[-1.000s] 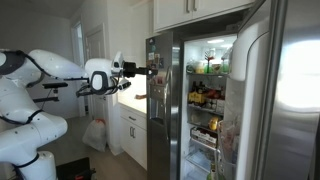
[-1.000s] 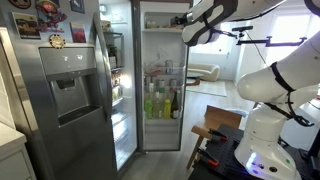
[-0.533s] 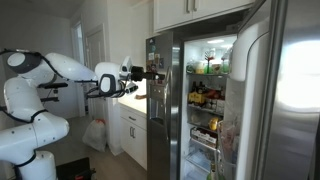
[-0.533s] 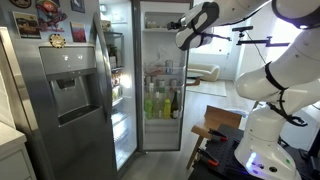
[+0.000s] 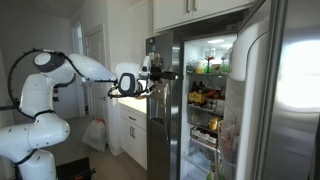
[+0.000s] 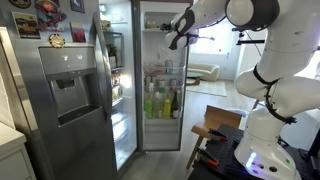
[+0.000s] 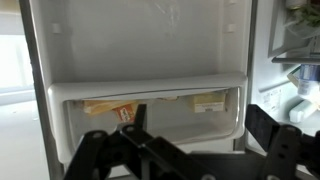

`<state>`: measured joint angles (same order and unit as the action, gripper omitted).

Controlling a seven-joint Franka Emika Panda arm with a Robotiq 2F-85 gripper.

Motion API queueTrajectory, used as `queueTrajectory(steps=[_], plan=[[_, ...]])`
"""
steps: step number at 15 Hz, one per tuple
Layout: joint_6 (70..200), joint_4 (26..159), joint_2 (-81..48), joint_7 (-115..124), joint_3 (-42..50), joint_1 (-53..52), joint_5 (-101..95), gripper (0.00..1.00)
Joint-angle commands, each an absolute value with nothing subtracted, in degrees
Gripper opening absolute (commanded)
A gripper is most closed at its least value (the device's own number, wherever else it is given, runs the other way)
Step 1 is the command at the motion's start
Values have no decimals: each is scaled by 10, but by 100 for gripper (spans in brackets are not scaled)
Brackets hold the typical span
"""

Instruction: Open the top compartment of the refrigerator door

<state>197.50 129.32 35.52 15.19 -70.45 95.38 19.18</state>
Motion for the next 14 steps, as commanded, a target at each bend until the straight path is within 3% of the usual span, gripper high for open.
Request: queueTrajectory(steps=[1,14], plan=[[1978,1215,294,159,-774,1034,173,100],[1982,1020,316,178,-1062,1371,162,100]])
